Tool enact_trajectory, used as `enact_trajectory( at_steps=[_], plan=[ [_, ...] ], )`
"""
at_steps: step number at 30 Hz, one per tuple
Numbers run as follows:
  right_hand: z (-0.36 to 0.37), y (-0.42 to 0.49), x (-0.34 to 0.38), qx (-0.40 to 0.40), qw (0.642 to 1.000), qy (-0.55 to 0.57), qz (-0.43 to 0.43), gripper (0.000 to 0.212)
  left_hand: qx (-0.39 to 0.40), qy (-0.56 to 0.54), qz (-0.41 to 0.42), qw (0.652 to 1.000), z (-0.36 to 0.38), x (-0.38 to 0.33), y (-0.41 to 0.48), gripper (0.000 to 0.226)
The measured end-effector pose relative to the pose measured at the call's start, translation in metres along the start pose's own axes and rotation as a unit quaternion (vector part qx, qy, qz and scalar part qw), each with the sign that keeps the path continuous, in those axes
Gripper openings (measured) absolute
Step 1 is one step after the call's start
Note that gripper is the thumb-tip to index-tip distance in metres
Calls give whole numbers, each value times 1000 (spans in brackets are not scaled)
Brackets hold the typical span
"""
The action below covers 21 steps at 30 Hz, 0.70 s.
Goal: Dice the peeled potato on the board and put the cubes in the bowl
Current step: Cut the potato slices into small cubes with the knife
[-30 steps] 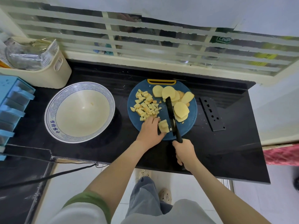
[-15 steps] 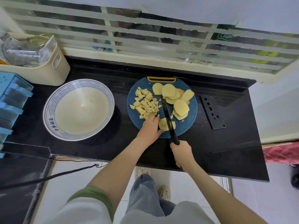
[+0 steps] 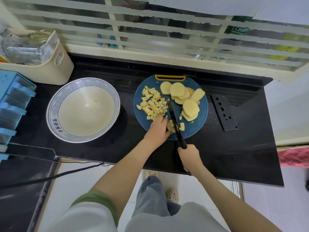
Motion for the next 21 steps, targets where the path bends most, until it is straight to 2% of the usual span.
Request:
enact_trajectory(
  at_steps=[10,14,18,21],
  plan=[
    [6,8,-6,0,996,64,55,10,-5,36,49,998,1,-2,1,43],
    [4,19,10,-10,995,87,35,13,-1,45,66,997,1,-4,2,43],
    [-1,20,21,-24,997,77,-20,14,6,39,38,999,1,-3,2,46],
    [-6,11,16,-35,997,61,-31,15,26,11,-7,1000,1,-2,4,51]
  ],
)
Point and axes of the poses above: each hand's wrist, its own y-axis towards the middle knuckle, its own z-axis out of the palm, x = y × z, the point moved 4 cm from there along y, towards the middle knuckle, and after that the axes turned 15 degrees about -z, right-handed, at the moved point
